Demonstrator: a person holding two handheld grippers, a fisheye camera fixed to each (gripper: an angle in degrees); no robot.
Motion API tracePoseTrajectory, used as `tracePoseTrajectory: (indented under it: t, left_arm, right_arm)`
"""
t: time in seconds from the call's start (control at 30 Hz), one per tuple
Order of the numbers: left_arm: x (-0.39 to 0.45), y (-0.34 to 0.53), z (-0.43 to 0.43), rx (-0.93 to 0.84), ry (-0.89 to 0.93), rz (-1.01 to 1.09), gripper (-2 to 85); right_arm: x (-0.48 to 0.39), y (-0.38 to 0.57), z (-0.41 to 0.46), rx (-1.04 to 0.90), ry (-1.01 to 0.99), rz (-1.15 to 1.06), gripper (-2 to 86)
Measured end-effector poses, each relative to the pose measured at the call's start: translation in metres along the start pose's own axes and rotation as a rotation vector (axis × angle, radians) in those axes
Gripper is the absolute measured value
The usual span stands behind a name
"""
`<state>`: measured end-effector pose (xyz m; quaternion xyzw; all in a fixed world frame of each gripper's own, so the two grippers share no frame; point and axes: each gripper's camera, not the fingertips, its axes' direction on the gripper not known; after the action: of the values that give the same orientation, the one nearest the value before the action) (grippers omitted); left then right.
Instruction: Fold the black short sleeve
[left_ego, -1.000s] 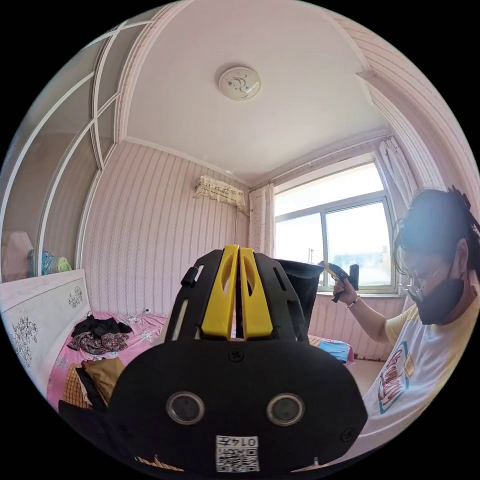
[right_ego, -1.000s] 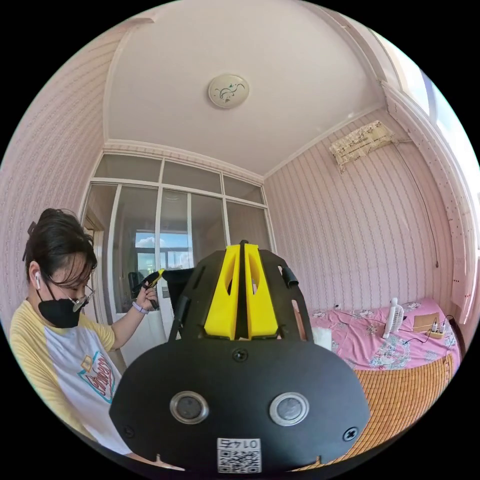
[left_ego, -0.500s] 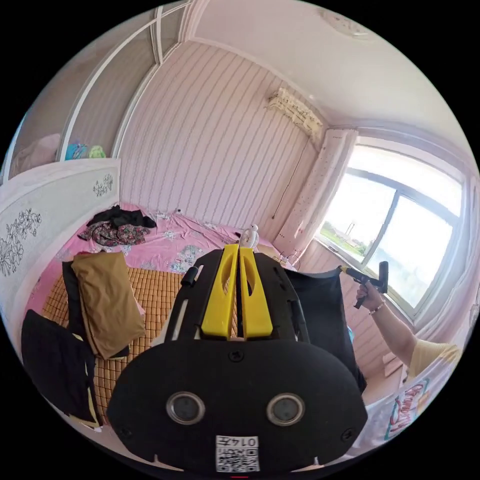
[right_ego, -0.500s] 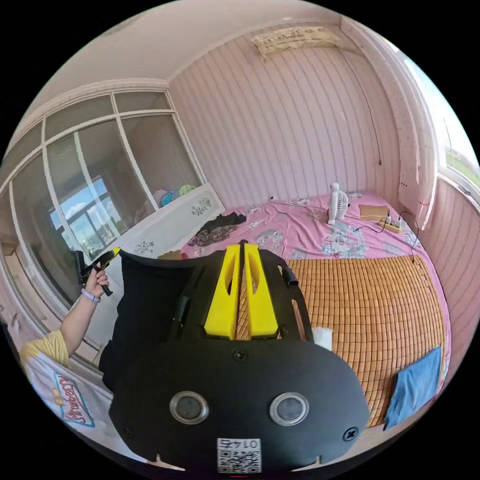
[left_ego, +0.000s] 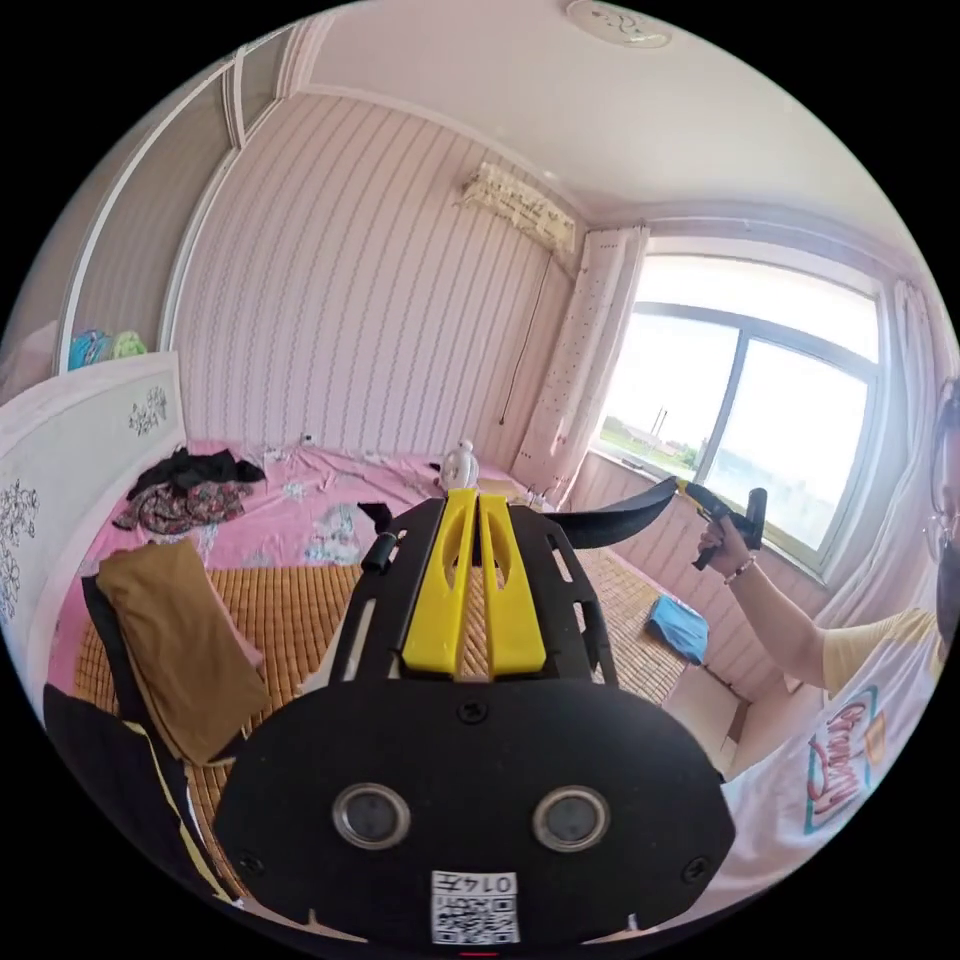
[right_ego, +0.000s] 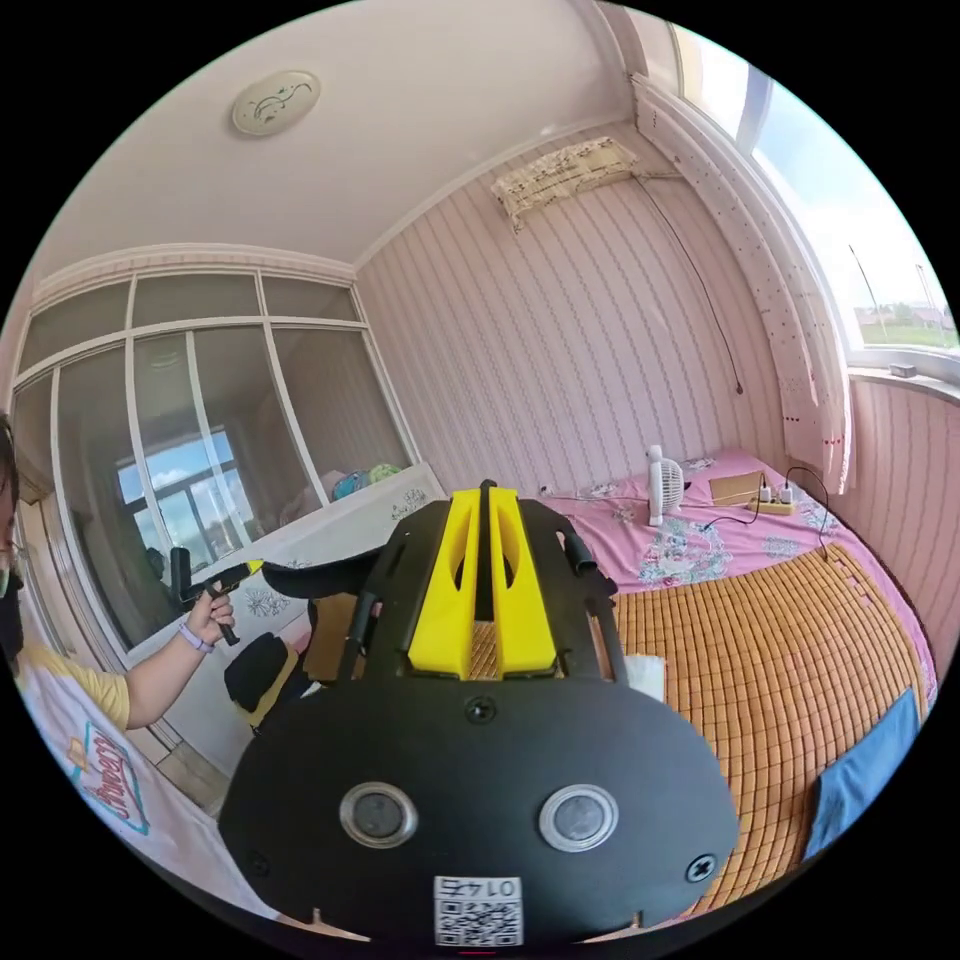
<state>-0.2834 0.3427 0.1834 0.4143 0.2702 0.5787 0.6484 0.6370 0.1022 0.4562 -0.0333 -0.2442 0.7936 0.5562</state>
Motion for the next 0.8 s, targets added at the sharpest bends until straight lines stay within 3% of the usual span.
tracePoseTrajectory:
  t: [0.2, 0.43, 0.53, 0.8]
  left_arm:
    - [-0.053, 0.116, 0.089, -0.318, 0.045, -0.292, -1.0]
    - [-0.086, 0.207, 0.159, -0.635, -0.078, -0.551, -1.0]
    - [-0.098, 0.221, 0.172, -0.699, -0.042, -0.656, -1.0]
    - [-0.108, 0.218, 0.193, -0.796, -0.068, -0.653, -1.0]
  right_arm:
    - [0.079, 0.166, 0.032, -0.338, 0.145, 0.118, 0.7]
    - [0.152, 0.322, 0.074, -0.778, 0.223, 0.304, 0.8]
    - [0.167, 0.358, 0.071, -0.832, 0.233, 0.339, 0.8]
    - [0.197, 0.403, 0.050, -0.910, 0.220, 0.405, 1.2]
